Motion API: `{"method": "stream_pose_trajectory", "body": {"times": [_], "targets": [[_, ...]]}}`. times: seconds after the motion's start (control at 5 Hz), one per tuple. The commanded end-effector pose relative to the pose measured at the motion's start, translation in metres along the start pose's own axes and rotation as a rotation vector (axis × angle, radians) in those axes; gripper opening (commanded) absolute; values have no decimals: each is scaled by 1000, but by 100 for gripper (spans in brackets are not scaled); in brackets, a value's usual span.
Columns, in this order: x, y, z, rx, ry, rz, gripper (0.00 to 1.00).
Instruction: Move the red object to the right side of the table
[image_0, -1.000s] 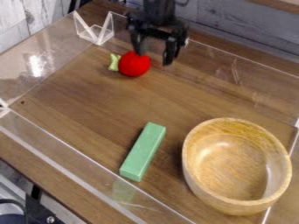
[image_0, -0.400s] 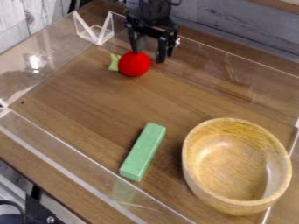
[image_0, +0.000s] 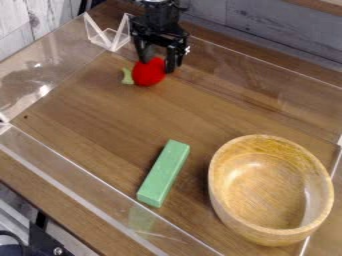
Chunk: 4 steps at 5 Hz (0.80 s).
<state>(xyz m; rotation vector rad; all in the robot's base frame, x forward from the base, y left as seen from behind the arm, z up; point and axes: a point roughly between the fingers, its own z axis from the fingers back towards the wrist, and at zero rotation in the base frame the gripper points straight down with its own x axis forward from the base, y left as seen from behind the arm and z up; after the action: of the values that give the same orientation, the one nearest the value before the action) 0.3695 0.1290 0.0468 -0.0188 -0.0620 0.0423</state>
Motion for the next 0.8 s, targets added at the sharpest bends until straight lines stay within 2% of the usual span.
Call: {"method": "stream_pose_trajectory", "body": {"times": [0.0,0.2,0.4,0.6], "targets": [[5,7,5,12,-38,13,100],[0,4,-3,4,-23,20,0],[1,1,15,-2,-47,-12,0],[-7,-1,44,1,-72,39,0]]}}
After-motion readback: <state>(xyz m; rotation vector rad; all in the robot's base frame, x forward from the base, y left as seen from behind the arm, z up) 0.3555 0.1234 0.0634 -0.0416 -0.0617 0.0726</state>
